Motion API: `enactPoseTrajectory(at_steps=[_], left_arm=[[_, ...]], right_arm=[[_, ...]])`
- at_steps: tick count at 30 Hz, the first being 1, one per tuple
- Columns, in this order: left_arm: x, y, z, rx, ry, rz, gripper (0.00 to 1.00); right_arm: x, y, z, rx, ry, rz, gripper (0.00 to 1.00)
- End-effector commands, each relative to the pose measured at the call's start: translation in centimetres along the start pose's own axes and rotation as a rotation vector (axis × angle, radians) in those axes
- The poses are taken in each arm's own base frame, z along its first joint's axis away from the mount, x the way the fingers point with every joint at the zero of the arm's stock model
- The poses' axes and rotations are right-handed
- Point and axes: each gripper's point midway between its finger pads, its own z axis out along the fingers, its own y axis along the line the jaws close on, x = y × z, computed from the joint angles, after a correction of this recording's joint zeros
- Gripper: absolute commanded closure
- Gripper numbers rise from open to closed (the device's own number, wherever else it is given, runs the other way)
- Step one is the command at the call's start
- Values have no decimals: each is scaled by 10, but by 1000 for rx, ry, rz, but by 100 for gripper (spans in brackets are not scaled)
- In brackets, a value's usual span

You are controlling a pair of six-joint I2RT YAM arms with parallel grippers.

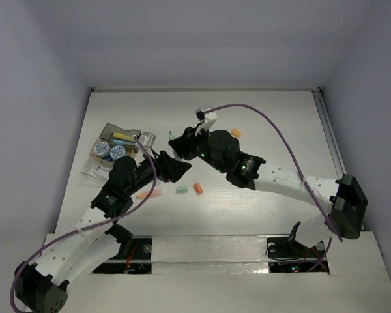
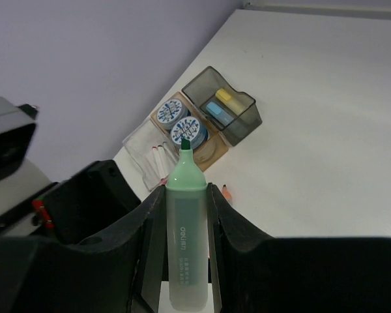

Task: Sort the stationery into containers
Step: Pick up the pen from the center of the board, then close the pen cap on the pen.

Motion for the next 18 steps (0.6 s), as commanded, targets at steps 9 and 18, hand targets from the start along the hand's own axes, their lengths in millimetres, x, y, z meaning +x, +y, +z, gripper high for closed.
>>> enactPoseTrajectory(at_steps=[9, 18], left_arm=[[-47, -7, 6, -75, -224, 44, 62], [-46, -9, 6, -94, -237, 67, 62]], right_arm=[[-23, 25, -6, -100, -70, 27, 100], [-15, 17, -5, -71, -56, 36, 100]])
